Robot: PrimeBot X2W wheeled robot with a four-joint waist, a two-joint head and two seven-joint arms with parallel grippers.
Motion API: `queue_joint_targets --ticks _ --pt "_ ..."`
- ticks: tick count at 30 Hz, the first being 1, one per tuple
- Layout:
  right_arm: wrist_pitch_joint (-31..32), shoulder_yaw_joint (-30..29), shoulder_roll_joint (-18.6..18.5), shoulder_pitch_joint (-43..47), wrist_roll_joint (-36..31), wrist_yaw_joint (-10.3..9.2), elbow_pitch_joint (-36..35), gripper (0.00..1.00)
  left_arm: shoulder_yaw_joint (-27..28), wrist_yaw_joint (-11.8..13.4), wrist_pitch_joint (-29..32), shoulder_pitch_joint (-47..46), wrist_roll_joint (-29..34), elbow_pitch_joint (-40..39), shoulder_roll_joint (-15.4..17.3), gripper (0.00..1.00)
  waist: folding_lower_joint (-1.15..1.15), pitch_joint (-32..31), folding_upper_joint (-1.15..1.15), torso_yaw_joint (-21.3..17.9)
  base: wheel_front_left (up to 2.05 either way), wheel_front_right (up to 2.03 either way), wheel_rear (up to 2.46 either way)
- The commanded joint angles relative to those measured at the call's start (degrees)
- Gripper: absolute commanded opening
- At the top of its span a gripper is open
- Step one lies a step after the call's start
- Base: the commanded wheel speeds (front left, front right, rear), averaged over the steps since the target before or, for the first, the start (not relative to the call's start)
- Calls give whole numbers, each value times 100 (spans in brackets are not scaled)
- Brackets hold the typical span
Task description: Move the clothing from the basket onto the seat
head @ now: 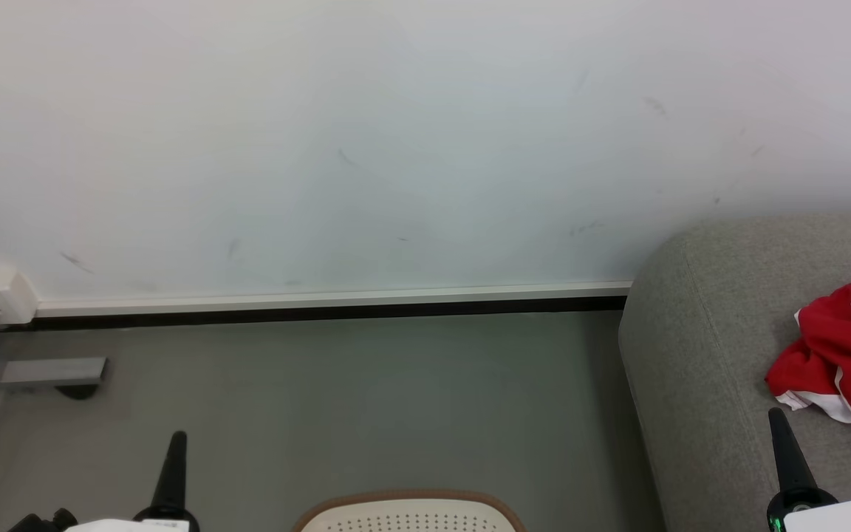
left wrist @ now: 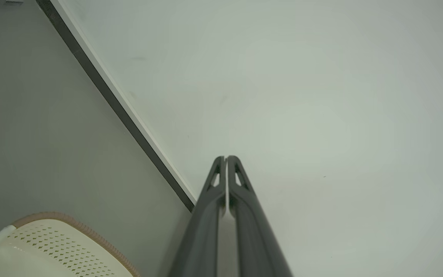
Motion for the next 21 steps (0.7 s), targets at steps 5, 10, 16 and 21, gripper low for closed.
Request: queue_joint_targets --ticks 5,10,16,21 --pt "85 -112 -4 -156 296 -7 -14 0 2 -31 93 -129 -350 -79 52 0 0 10 0 8 0 0 0" --pt "159 -179 26 -164 514 -7 -8 0 -3 -36 168 -150 -633 -105 55 0 0 21 0 15 0 0 0" --pt "242 -264 60 -185 766 -8 1 0 -4 -39 243 -171 -951 -131 57 0 0 33 0 25 0 0 0" --pt "307 -322 89 -203 982 -8 7 0 -8 -44 308 -192 -1180 -150 59 0 0 44 0 33 0 0 0"
